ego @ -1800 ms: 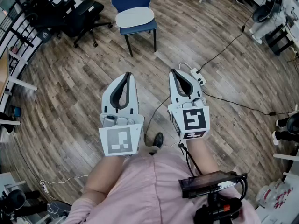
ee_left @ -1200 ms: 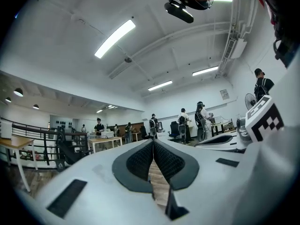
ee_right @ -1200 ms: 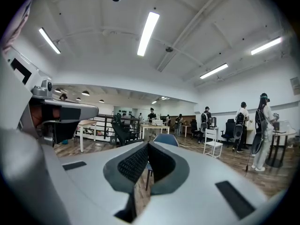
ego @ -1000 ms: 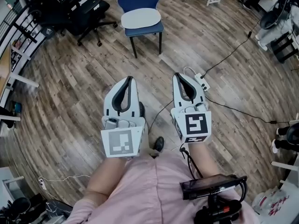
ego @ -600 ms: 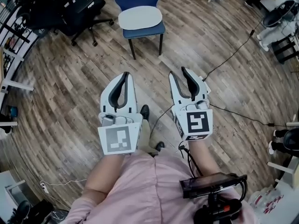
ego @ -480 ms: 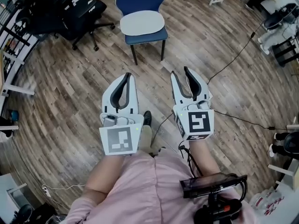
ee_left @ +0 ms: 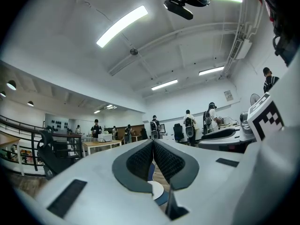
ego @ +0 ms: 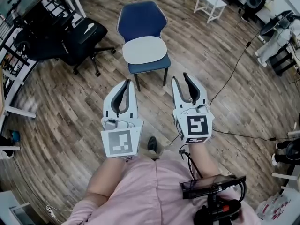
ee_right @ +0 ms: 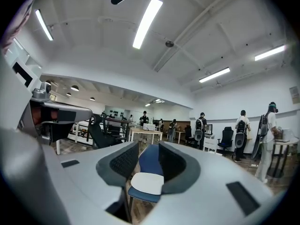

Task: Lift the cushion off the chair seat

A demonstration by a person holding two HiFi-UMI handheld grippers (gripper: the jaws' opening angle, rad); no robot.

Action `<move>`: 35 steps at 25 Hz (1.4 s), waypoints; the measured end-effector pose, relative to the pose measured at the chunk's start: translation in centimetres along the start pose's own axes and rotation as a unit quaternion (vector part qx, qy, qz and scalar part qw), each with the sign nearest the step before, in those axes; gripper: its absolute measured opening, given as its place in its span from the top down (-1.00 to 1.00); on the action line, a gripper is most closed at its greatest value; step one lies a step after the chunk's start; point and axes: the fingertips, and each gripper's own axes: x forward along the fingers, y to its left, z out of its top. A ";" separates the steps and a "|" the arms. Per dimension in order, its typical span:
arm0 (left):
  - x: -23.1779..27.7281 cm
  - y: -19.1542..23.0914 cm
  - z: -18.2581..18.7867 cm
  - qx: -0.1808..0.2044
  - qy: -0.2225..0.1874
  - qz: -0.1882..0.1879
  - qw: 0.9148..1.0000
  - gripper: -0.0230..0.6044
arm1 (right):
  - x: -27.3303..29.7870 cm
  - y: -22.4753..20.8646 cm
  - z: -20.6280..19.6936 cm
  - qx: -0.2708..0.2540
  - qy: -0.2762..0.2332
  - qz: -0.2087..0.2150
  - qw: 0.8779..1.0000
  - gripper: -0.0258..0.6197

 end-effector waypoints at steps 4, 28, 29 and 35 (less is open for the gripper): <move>1.8 0.8 -1.1 -0.006 0.009 -0.003 1.000 0.88 | 1.8 -0.3 -0.4 0.000 0.006 -0.004 1.000 0.53; 22.3 -0.2 -8.3 0.015 0.085 -0.001 0.996 0.88 | 19.2 -12.8 -7.5 0.043 0.054 0.011 0.998 0.56; 23.9 -0.2 -8.5 0.016 0.089 0.003 0.996 0.88 | 20.7 -13.8 -7.7 0.044 0.055 0.015 0.997 0.57; 32.3 0.8 -8.3 0.031 0.095 0.043 0.994 0.88 | 29.5 -19.0 -7.4 0.045 0.048 0.054 0.996 0.57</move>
